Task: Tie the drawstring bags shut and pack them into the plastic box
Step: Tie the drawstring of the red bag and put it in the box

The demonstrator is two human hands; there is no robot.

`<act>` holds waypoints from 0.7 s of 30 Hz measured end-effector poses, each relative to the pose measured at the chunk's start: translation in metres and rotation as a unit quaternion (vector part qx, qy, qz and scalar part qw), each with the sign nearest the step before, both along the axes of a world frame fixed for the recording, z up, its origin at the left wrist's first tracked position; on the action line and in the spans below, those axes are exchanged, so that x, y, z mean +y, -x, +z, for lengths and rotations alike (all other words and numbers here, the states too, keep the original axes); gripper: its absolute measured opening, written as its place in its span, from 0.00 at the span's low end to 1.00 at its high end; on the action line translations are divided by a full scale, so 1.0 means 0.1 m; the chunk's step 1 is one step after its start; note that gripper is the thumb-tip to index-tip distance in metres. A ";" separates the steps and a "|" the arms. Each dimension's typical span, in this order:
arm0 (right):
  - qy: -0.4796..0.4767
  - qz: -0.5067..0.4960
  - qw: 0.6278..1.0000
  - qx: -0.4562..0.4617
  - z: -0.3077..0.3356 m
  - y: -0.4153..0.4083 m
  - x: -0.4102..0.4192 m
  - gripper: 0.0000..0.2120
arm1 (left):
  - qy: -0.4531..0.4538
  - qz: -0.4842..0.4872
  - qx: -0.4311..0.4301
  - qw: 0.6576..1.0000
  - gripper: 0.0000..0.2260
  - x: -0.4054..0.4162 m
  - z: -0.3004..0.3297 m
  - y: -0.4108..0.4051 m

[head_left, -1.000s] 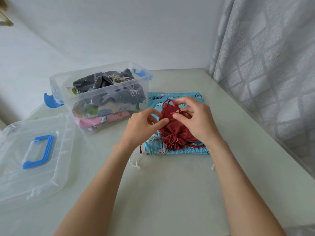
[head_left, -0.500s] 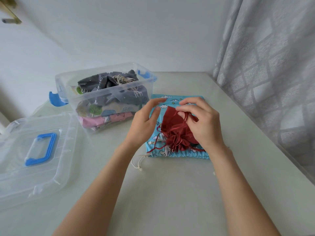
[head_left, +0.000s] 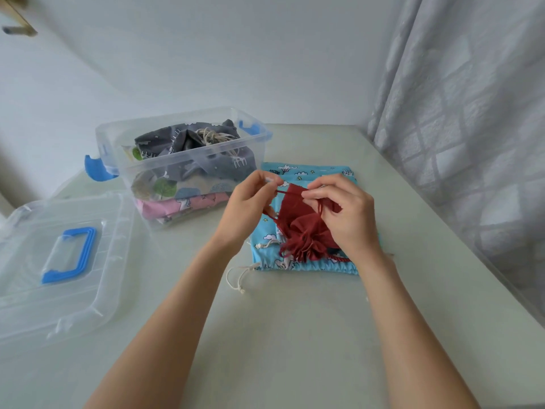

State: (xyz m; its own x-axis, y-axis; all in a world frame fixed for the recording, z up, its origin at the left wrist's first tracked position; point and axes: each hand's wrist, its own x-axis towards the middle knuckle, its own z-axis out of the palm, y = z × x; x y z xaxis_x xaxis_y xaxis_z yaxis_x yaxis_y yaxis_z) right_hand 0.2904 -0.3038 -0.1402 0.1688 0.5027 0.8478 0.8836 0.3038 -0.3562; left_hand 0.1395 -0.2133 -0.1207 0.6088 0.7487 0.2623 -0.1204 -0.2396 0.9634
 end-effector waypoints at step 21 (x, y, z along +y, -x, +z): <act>0.174 -0.115 0.970 0.129 0.01 -0.46 -0.35 0.09 | 0.261 -0.061 -0.204 0.942 0.11 0.18 -0.18 -0.03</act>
